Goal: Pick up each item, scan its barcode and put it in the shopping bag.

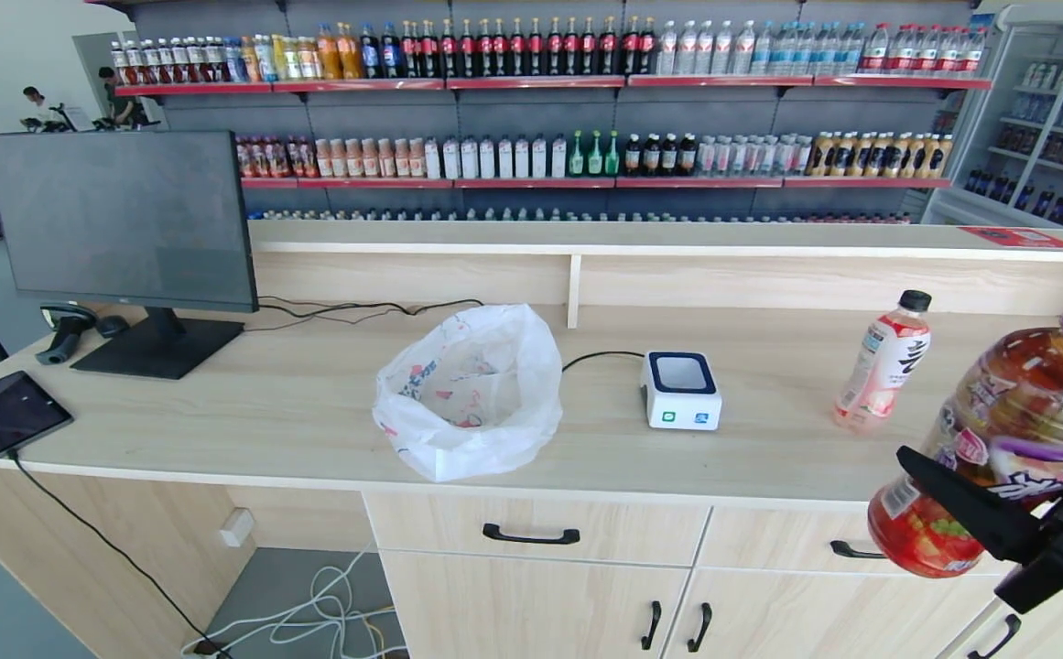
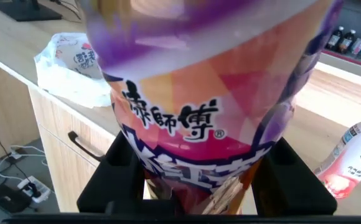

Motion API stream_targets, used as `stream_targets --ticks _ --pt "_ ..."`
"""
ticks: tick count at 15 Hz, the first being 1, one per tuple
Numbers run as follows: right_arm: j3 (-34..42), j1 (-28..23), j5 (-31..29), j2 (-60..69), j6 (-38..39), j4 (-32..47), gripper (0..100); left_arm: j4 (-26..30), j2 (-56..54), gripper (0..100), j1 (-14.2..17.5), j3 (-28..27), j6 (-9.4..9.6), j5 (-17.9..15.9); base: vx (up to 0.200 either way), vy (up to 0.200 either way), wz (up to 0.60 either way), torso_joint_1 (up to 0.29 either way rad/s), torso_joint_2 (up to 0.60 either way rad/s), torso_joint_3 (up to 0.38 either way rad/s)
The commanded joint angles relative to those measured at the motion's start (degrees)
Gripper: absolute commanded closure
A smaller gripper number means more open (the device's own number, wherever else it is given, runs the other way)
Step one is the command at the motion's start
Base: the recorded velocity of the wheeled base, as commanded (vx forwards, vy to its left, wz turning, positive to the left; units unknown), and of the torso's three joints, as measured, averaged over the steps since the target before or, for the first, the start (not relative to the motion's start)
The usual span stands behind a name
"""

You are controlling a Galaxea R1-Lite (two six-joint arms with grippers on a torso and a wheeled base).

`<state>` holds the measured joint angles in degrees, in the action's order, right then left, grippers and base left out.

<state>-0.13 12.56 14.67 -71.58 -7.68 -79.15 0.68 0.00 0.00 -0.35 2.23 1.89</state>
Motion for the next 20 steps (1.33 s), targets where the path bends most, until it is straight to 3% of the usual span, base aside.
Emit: stream_targets --ticks 1,11,15,20 --pt "0.1 0.0 0.1 5.1 0.4 2.4 100 0.0 0.0 0 0.0 0.0 0.14 0.0 0.0 0.0 0.0 0.0 0.0 0.0" --pt "-3.1 -0.3 -0.2 29.7 2.1 37.0 100 0.0 0.0 0 -0.1 0.0 0.32 0.0 0.0 0.0 0.0 0.0 0.0 0.0" --pt "-5.7 -0.2 -1.0 29.7 2.1 40.6 100 0.0 0.0 0 -0.1 0.0 0.32 0.0 -0.15 0.0 0.0 0.008 0.0 0.004" --pt "-5.2 -0.3 -1.0 29.8 2.1 40.6 100 0.0 0.0 0 -0.1 0.0 0.41 0.0 0.0 0.04 0.0 -0.005 0.0 0.0"
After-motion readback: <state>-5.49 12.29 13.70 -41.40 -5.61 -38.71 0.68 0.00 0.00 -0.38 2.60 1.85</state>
